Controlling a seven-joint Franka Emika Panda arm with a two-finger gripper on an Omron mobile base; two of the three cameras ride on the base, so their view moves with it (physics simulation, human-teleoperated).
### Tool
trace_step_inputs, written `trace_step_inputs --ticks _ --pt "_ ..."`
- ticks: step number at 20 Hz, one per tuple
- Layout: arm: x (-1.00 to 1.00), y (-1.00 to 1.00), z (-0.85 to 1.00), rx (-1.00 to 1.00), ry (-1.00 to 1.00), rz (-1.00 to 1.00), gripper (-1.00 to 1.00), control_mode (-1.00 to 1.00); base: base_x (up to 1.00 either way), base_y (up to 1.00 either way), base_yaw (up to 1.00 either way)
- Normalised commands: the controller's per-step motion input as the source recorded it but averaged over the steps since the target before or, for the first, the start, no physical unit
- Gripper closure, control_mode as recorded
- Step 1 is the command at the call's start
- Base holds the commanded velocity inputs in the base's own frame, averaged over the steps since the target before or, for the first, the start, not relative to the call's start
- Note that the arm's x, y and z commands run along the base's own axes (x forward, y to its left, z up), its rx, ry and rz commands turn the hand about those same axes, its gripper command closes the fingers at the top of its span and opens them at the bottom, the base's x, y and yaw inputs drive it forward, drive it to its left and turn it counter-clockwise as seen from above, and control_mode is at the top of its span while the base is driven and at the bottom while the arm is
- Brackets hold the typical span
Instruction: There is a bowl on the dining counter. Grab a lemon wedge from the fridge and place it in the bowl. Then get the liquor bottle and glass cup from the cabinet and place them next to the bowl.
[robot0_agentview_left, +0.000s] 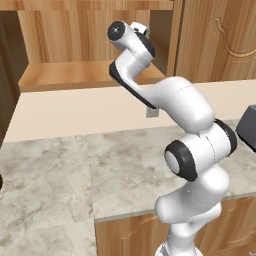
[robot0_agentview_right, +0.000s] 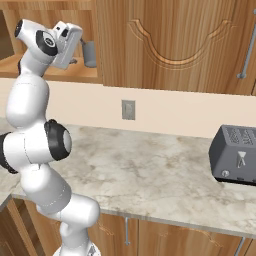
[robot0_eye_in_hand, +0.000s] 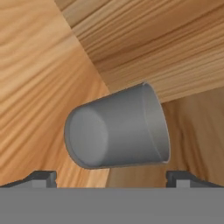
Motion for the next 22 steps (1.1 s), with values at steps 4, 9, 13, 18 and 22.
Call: trace_step_inputs --ticks 4,9,13,18,22 --pt "0.00 0.00 -0.22 -0.02 0.07 0.00 -1.00 -1.00 0.00 0.00 0.00" --pt "-0.04 0.00 -0.17 -0.01 0.02 0.00 -1.00 -1.00 0.00 0.00 0.00" --pt "0.00 0.00 -0.15 -0.01 0.00 0.01 -1.00 -1.00 0.00 0.00 0.00" --pt "-0.17 0.00 0.30 -0.03 -0.10 0.02 -1.00 -1.00 0.00 0.00 0.00" --pt "0.00 0.12 0.49 -0.07 -0.13 0.01 -1.00 -1.00 0.00 0.00 0.00"
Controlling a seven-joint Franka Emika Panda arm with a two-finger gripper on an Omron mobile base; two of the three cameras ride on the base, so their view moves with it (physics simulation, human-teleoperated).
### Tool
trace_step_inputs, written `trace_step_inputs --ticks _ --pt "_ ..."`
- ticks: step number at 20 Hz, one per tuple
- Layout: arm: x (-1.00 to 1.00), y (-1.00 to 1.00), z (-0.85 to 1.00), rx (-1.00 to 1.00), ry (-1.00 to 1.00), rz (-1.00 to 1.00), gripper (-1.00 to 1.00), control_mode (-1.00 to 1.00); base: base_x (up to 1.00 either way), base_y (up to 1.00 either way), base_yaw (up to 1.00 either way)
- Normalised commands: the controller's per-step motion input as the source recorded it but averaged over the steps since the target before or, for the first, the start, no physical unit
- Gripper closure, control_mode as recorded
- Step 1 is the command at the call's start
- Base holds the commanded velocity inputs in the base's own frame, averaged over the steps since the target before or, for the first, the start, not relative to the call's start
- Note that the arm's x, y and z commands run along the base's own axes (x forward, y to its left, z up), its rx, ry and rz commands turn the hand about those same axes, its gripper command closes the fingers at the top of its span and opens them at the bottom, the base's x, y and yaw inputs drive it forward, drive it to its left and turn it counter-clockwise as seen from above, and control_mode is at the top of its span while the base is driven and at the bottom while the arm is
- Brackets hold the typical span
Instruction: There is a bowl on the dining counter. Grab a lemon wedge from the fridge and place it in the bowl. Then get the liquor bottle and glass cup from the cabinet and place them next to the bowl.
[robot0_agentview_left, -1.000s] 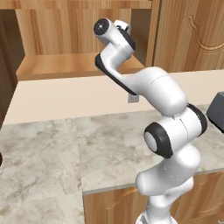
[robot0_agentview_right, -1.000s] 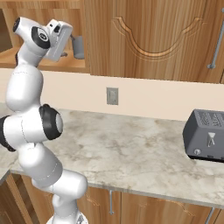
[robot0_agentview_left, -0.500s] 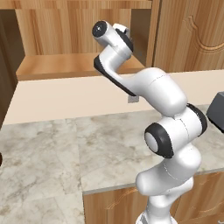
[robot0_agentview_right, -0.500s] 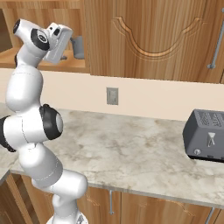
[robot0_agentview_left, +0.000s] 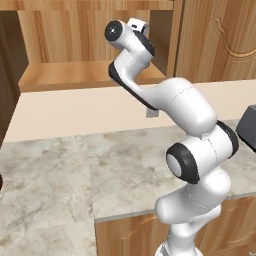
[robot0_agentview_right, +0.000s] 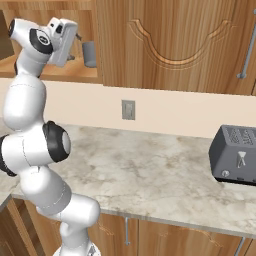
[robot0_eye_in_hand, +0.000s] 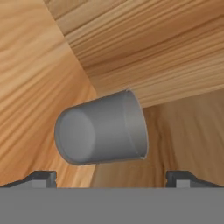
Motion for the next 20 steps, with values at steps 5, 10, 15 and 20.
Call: trace_step_inputs --ticks 5,10,15,20 --pt "0.17 0.17 0.08 -0.16 -0.07 0.01 -1.00 -1.00 0.00 0.00 0.00" --pt "0.28 0.00 -0.07 -0.14 0.02 0.00 -1.00 -1.00 0.00 0.00 0.00" --pt "0.31 -0.08 0.00 -0.04 0.12 0.00 -1.00 -1.00 0.00 0.00 0.00" --pt "0.27 -0.05 0.00 0.00 0.09 0.00 -1.00 -1.00 0.00 0.00 0.00"
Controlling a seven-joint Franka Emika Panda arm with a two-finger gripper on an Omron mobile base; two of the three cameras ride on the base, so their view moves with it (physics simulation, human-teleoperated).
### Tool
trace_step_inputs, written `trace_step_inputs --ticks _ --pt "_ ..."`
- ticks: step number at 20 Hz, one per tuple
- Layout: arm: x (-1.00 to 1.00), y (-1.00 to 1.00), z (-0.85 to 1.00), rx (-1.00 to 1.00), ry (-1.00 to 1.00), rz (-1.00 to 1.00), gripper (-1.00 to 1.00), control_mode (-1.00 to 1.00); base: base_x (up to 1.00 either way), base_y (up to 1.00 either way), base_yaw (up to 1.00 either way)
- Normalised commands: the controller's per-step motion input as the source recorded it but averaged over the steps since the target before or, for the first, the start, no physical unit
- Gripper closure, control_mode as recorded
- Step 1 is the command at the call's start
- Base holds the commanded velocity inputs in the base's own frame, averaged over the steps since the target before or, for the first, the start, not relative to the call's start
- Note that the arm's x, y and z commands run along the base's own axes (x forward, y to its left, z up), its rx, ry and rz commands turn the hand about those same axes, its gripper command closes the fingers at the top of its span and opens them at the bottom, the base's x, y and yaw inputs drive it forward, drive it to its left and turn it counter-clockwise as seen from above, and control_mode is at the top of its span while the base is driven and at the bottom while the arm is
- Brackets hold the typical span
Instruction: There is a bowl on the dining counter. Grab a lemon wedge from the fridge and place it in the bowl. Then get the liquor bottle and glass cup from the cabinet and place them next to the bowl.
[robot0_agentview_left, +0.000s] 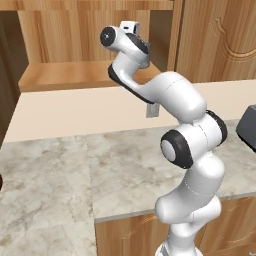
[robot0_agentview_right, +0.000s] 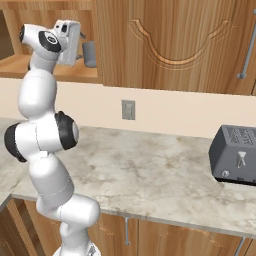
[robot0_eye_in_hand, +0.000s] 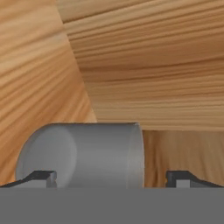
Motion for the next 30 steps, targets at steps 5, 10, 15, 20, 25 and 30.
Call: trace_step_inputs --ticks 5,10,15,20,25,30 --pt "0.05 -0.15 0.00 -0.04 0.03 0.00 -1.00 -1.00 0.00 0.00 0.00" --pt "-0.22 -0.17 -0.03 -0.07 0.00 0.00 -1.00 -1.00 0.00 0.00 0.00" --pt "0.09 -0.01 -0.16 -0.03 0.07 0.00 -1.00 -1.00 0.00 0.00 0.00" --pt "0.00 0.00 -0.10 -0.03 0.04 0.00 -1.00 -1.00 0.00 0.00 0.00" --pt "0.20 -0.01 -0.05 -0.02 0.05 0.00 -1.00 -1.00 0.00 0.00 0.00" --pt "0.55 -0.01 -0.07 0.00 0.14 0.00 -1.00 -1.00 0.00 0.00 0.00"
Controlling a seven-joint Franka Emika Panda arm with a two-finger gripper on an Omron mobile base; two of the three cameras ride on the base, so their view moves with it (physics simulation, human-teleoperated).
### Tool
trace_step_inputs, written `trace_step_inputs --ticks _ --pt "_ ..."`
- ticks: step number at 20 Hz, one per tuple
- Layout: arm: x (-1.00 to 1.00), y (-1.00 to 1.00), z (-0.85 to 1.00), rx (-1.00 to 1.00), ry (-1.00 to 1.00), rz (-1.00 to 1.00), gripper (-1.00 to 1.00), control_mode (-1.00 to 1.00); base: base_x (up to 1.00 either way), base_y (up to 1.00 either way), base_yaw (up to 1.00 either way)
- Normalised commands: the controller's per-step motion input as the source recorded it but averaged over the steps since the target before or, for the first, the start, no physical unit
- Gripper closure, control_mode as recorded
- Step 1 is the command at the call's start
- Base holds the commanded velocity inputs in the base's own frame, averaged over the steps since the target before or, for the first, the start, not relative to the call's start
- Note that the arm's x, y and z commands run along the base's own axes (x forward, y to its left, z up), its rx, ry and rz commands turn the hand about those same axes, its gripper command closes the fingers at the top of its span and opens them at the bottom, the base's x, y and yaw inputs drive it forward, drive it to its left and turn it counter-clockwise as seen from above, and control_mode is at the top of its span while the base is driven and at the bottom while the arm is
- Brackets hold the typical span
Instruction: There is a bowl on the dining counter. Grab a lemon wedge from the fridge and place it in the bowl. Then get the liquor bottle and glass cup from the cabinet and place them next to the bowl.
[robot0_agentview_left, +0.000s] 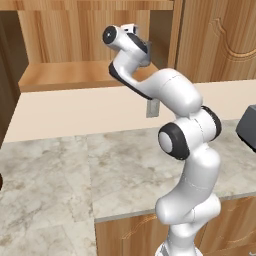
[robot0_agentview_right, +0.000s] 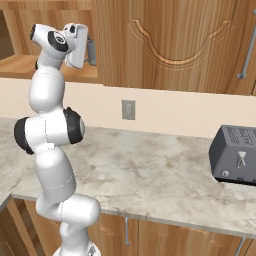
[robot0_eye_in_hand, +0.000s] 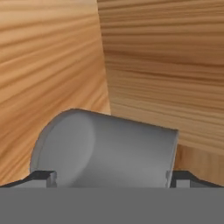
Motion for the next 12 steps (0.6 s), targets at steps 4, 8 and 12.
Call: trace_step_inputs --ticks 4,8,12 --pt "0.24 0.00 -0.03 0.00 0.13 0.00 -1.00 -1.00 0.00 0.00 0.00" --pt "-0.03 0.00 -0.10 0.00 0.16 0.00 -1.00 -1.00 0.00 0.00 0.00" --pt "-0.39 0.00 -0.28 0.00 0.15 0.00 -1.00 -1.00 0.00 0.00 0.00"
